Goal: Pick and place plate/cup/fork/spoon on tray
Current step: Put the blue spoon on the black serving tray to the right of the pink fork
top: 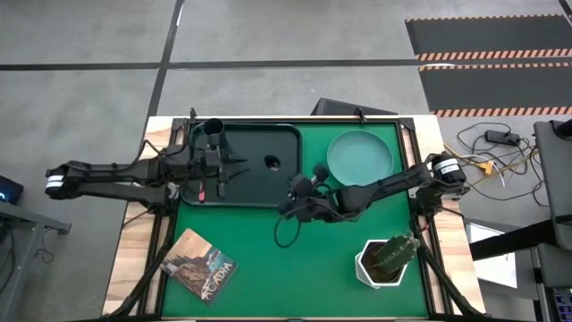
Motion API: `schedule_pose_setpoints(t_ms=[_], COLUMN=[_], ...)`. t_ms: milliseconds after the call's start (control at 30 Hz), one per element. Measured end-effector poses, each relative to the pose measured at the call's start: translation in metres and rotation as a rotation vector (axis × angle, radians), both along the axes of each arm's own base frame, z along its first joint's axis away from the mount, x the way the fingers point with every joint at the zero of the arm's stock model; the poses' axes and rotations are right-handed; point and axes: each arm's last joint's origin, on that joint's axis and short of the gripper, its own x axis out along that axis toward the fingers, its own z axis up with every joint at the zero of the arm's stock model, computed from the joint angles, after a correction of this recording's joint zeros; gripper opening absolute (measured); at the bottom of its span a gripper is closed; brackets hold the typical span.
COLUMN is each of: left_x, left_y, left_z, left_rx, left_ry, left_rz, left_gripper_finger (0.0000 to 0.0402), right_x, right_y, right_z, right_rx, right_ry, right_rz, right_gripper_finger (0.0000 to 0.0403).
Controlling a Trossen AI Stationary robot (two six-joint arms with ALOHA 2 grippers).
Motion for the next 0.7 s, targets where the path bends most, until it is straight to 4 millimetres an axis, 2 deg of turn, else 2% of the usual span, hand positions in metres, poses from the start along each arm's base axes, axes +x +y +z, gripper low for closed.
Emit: schedule_pose_setpoints(t_ms=[133,233,333,500,700], left_x=[0.001,0.002,0.003,0.01,0.028], left_y=[0.0,-0.001,-0.002,-0.001,-0.001], left_z=[0.002,0.002,0.0,-0.008,-0.019], left_rx=[-0.088,-0.166,-0.205,-0.266,-0.3], left_ry=[-0.046,-0.059,-0.056,-0.074,-0.243], left_rz=[0.003,-0.011,-0.016,-0.014,-0.097], left_gripper_finger=[0.0101,0.0101,0.0101,0.0101,0.0101], right_x=[0.007,0.008,0.002,-0.016,-0.021], right_y=[0.006,0.006,0.004,-0.003,-0.016], right_z=[0.007,-0.002,-0.012,-0.026,-0.033], right_rx=[-0.092,-0.143,-0.19,-0.214,-0.246], right_ry=[-0.071,-0.109,-0.192,-0.427,-0.445], right_rz=[0.059,0.082,0.093,0.172,0.171], right_gripper_finger=[0.0009,0.0009,0.0009,0.0009,0.0009])
